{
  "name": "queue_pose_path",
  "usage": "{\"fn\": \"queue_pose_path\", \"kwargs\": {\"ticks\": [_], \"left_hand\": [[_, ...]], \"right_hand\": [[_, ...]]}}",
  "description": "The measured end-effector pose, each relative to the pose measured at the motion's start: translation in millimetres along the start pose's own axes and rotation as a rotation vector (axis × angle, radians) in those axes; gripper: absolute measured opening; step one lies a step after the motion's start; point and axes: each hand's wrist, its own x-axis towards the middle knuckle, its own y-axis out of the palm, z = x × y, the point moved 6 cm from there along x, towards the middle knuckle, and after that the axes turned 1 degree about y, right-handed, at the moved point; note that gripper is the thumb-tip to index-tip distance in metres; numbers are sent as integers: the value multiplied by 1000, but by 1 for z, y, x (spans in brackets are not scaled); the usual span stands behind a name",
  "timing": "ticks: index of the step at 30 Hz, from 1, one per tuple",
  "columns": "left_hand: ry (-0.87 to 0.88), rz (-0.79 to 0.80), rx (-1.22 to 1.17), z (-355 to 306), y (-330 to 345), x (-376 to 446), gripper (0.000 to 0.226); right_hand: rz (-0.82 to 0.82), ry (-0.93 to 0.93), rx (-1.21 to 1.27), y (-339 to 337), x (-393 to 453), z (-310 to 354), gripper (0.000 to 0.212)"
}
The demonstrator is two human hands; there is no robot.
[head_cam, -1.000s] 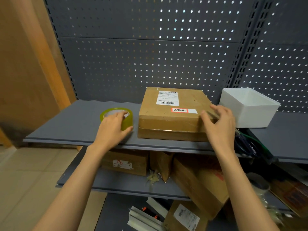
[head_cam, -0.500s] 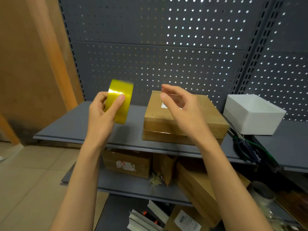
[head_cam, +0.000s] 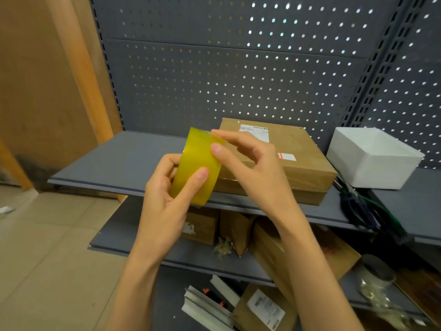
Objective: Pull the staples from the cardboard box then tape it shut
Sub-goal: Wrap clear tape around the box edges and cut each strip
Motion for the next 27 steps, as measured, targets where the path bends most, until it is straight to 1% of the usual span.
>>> {"fn": "queue_pose_path", "kwargs": {"ticks": [4,7,10,14,16,18,22,27], "left_hand": [[11,54,58,1,6,-2,19],[2,92,91,4,11,-5,29],[-25,124,95,9,14,-6,32],[-140,205,46,17,21,-9,31],[-183,203,2,20,24,-10,30],[-177,176,0,21,27,-10,28],[-121,134,96,16,32,-10,27],[-75,93,224,9,35,-7,26]], "right_hand": [[-114,56,176,-8,-3,-7,12],[-179,112,223,-14,-5,-13,8],[-203,115,187,-15,-7,-15,8],[-185,47,50,-10,-10,-7,5],[-188,17,-26,-8,-12,-3,6],[-200,-5,-80,-7,-13,-1,6],[-216,-53,-137,-8,-14,0,6],[-297,-160,-137,-7,-18,7,8]]}}
